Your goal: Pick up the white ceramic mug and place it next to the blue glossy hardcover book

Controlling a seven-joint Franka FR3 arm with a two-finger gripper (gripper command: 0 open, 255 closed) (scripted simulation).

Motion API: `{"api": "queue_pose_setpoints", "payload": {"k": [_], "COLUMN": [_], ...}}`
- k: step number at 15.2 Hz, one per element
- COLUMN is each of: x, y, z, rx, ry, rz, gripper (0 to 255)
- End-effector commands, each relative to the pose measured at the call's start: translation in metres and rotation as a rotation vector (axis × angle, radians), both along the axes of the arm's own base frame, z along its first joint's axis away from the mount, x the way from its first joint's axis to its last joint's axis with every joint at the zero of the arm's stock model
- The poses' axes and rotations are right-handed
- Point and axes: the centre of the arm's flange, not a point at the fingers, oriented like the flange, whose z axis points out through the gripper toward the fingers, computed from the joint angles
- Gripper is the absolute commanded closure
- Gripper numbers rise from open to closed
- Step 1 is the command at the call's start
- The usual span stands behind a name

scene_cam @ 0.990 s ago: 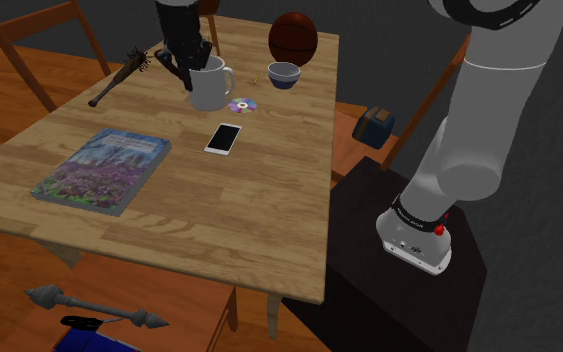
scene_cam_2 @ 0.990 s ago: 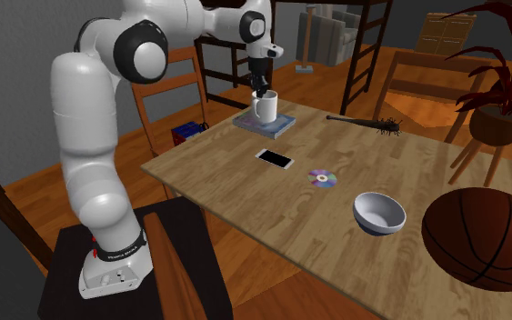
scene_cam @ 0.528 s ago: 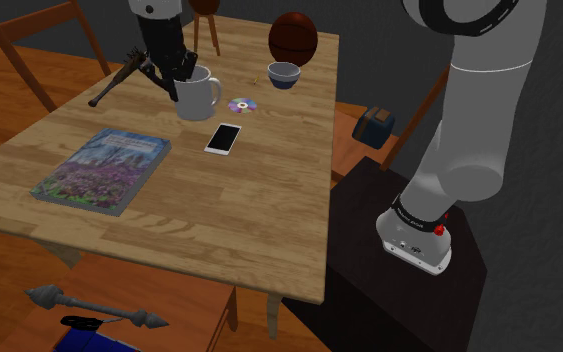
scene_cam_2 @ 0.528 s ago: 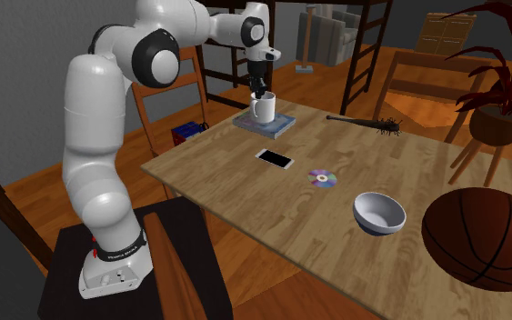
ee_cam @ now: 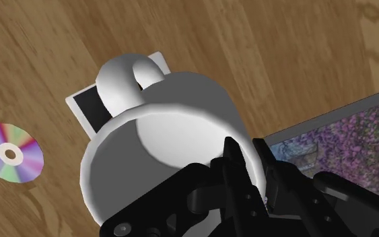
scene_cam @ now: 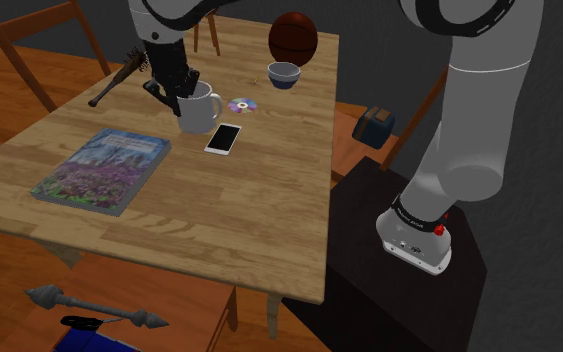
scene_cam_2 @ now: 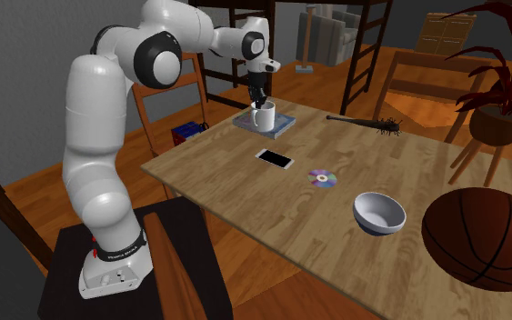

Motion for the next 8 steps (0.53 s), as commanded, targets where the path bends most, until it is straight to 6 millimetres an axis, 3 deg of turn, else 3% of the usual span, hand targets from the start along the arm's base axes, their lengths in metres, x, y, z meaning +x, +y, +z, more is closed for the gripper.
{"api": "queue_pose_setpoints", "payload": {"k": [1,8], "x": [0.0,0.0], "y": [-0.001,-0.001], "z": [-0.011,-0.048], "rx": [0.0,0.0], "ry": [-0.001,-0.001], "rz": [0.0,0.0], "gripper": [255,255]}}
